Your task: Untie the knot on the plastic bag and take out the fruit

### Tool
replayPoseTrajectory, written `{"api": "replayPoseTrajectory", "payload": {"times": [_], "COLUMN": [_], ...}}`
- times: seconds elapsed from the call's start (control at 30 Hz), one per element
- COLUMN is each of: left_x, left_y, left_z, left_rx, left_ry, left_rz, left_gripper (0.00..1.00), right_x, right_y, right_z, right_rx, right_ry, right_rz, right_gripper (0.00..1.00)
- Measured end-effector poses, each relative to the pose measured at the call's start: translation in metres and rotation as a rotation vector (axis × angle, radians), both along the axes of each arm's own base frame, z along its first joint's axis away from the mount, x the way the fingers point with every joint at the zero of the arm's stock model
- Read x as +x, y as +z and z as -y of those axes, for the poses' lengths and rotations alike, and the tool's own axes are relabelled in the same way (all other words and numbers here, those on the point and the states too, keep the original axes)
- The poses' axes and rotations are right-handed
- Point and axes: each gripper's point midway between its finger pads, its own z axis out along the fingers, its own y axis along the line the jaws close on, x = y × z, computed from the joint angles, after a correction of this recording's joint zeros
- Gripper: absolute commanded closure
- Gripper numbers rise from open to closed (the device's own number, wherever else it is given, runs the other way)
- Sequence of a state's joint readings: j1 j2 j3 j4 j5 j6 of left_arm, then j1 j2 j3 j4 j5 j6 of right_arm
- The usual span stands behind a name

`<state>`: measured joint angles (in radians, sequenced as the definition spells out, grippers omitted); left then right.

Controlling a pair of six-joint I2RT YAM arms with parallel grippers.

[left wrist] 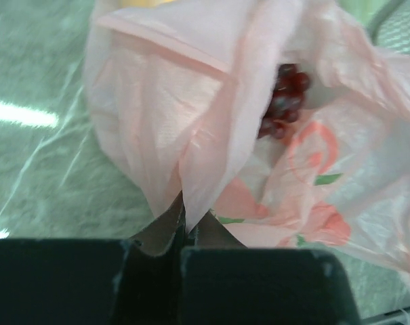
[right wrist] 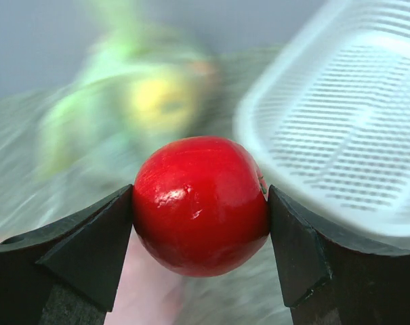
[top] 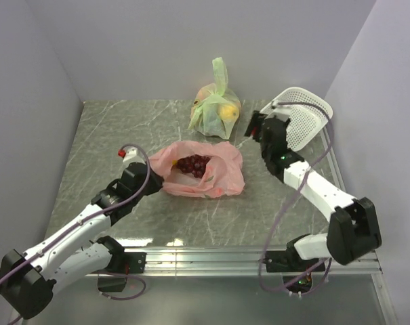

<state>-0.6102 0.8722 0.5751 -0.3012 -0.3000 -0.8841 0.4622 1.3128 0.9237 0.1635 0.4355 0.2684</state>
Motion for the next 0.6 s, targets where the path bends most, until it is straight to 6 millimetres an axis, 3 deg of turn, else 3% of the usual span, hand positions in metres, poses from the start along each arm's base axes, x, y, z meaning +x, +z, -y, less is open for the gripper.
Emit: {"api": "replayPoseTrajectory", "payload": {"times": [0.1, 0.2, 0.33, 0.43, 0.47, 0.57, 0.6], "left_x": [0.009, 0.016, 0.016, 0.014, 0.012, 0.006, 0.004], "left_y": [0.022, 0.039, 0.04, 0.032, 0.028, 0.012, 0.008], "left_z": [0.012, 0.02, 0.022, 0.022, 0.021, 0.019, 0.019], "left_rx": [0.0, 0.012, 0.034, 0.037, 0.039, 0.047, 0.048], "left_ry": [-0.05, -0.091, -0.119, -0.128, -0.13, -0.136, -0.138], "left_rz": [0.029, 0.058, 0.062, 0.049, 0.041, 0.009, 0.0], "left_gripper": [0.99, 0.99, 0.99, 0.99, 0.99, 0.99, 1.0], "right_x": [0.029, 0.053, 0.09, 0.109, 0.111, 0.119, 0.124], "right_y": [-0.025, -0.055, -0.093, -0.108, -0.111, -0.109, -0.105], "right_z": [0.062, 0.106, 0.14, 0.157, 0.161, 0.17, 0.171], "right_rx": [0.001, -0.004, 0.002, 0.01, 0.014, 0.038, 0.046], "right_ry": [-0.192, -0.316, -0.411, -0.454, -0.464, -0.481, -0.481], "right_rz": [-0.051, -0.118, -0.205, -0.239, -0.247, -0.274, -0.269], "right_gripper": [1.0, 0.96, 0.85, 0.59, 0.41, 0.18, 0.16]}}
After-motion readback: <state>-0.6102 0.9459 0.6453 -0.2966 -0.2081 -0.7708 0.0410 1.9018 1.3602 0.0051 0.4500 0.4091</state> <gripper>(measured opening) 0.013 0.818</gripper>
